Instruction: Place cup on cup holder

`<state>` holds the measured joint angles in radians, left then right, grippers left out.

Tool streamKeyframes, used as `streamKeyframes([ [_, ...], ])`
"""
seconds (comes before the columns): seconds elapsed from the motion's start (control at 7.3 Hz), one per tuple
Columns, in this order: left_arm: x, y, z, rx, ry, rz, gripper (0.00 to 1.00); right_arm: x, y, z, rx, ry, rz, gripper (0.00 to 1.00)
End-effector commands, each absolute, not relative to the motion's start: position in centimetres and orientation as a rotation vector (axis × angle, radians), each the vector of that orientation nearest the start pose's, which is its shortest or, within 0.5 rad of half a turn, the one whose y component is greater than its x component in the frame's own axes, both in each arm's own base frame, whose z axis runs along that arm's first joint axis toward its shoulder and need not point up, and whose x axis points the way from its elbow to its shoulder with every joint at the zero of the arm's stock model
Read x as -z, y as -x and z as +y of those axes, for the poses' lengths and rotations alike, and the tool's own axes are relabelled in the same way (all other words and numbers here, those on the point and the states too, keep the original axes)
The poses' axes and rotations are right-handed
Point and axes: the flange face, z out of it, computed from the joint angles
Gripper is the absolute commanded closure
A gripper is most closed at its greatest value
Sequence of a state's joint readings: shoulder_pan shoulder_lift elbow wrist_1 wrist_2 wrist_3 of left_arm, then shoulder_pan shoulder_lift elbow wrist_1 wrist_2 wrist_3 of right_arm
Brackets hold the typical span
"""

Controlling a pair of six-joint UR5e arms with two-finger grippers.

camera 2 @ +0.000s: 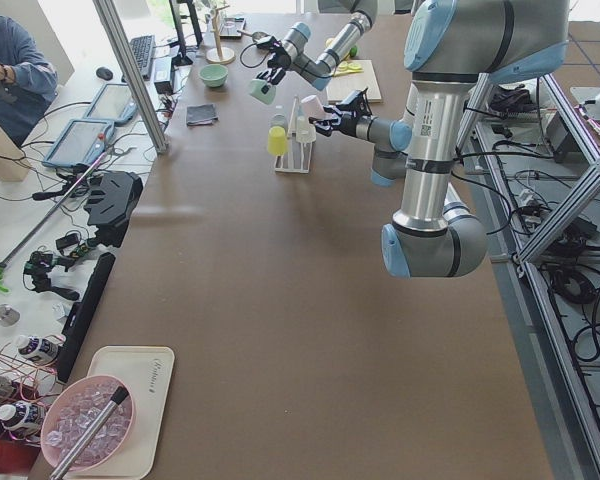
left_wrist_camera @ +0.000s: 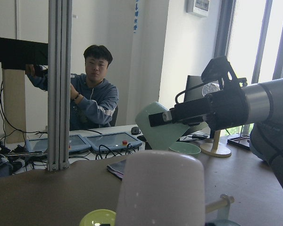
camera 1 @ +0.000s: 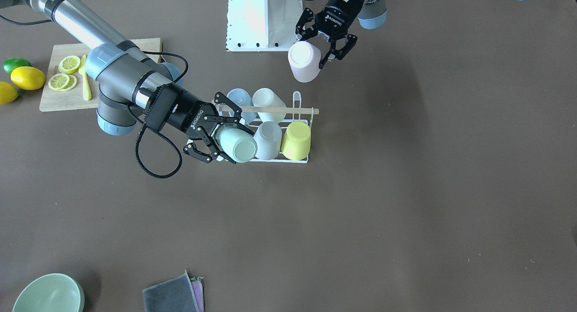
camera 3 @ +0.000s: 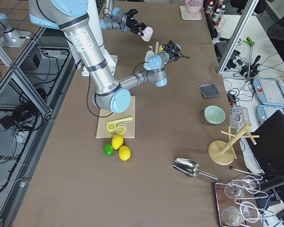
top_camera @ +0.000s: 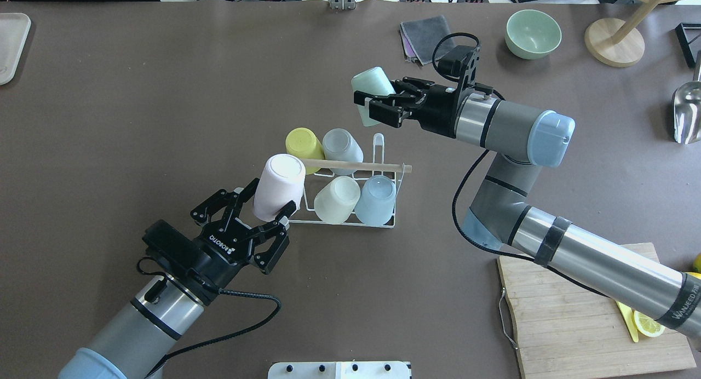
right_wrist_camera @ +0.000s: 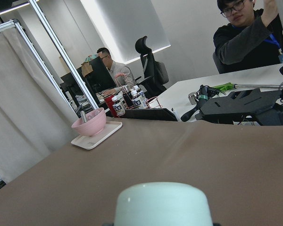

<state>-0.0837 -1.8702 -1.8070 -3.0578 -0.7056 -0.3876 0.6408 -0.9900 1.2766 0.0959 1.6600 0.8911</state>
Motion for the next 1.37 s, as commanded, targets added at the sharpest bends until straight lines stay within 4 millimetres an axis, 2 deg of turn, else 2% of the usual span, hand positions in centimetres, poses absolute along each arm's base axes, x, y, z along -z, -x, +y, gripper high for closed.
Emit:
streamKeyframes([
  [0.0,-25.3,-47.1,-26.0,0.156,-1.459,1.138,0.91,-28.1,47.1,-48.8,0.128,-1.135,-1.581,1.0],
  [0.14,-25.7,-48.2,-26.5,0.155,-1.456,1.124,0.9,-28.9,47.6,-48.4,0.134,-1.132,-1.592,1.0],
  [0.27,-25.8,-48.6,-27.0,0.173,-1.445,1.133,0.9,-29.4,48.4,-47.5,0.143,-1.13,-1.617,1.0],
  [0.55,-26.1,-49.1,-28.2,0.19,-1.445,1.118,0.9,-29.7,48.5,-47.1,0.147,-1.131,-1.628,1.0],
  [1.23,-26.6,-50.2,-28.2,0.197,-1.425,1.124,0.88,-31.2,48.4,-46.6,0.148,-1.122,-1.623,1.0],
])
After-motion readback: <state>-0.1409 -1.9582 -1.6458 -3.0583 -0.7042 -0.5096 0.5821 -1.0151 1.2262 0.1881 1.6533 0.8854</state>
